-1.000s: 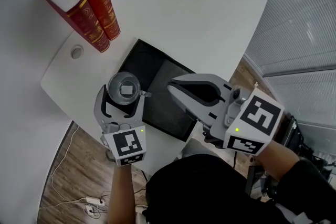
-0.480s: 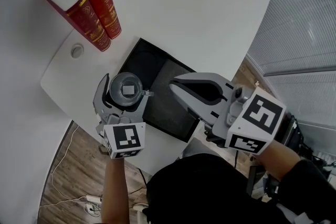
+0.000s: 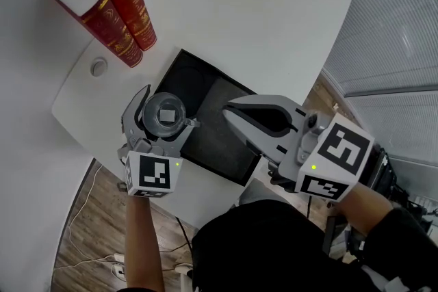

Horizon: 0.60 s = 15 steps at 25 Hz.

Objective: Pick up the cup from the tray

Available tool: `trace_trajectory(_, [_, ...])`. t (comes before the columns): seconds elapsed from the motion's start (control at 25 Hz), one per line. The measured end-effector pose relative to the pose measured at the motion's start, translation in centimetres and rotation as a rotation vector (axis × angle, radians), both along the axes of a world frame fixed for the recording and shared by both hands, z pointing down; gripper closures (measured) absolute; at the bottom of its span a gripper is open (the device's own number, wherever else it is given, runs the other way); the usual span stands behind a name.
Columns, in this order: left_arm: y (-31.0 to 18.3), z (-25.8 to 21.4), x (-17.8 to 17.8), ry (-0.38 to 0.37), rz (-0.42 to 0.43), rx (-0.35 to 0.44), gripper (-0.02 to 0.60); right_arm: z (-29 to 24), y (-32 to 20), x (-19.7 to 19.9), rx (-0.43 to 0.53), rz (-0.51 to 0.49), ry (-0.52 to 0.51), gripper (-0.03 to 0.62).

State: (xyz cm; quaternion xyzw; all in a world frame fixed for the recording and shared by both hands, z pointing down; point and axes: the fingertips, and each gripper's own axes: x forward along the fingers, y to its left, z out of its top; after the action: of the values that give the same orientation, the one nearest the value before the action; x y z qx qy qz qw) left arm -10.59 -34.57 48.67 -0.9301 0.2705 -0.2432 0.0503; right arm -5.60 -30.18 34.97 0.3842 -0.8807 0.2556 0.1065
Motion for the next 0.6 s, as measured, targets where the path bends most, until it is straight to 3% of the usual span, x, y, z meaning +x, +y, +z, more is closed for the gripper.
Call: trace_trajectory(0.6, [0.27,0.24,0.82,-0.005,0.090,-0.033,0.169,-0.16,0.09,-0.27,0.002,-0.008,-0.013,0.580])
